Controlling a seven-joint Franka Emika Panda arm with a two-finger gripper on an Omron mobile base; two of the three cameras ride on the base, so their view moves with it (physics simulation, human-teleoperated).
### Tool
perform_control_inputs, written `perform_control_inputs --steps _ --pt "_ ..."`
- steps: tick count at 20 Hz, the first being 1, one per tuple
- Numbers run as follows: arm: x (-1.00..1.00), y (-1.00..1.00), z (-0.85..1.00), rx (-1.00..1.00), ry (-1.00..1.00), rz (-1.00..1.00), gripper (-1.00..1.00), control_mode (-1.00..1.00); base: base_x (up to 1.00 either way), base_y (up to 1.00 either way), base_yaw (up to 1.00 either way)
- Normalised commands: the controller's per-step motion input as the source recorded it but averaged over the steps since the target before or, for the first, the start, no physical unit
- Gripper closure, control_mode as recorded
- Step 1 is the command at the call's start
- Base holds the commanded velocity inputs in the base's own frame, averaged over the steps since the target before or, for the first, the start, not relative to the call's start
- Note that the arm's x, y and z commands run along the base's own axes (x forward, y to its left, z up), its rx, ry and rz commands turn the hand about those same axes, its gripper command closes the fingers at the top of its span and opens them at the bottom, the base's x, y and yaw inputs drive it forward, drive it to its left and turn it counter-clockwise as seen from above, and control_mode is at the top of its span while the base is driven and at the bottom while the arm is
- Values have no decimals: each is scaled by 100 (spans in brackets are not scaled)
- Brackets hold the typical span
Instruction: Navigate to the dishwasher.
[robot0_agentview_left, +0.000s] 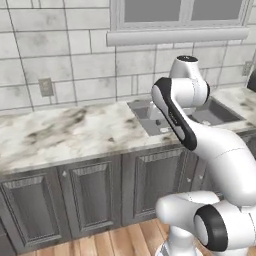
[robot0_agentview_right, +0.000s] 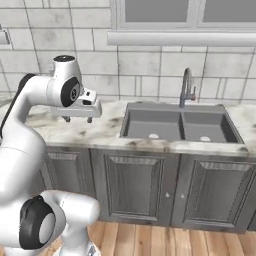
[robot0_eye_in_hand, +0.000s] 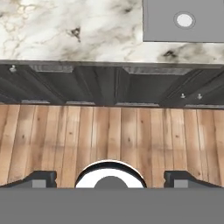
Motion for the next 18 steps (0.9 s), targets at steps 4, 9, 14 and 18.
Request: perform_control_inputs --steps 4,9,14,18 --pt "0 0 0 0 0 0 -100 100 35 -100 0" --pt "0 0 0 0 0 0 -100 100 58 -100 2" --pt "0 0 0 0 0 0 -100 100 76 -100 4" --pt "0 0 0 0 0 0 -100 100 77 -100 3"
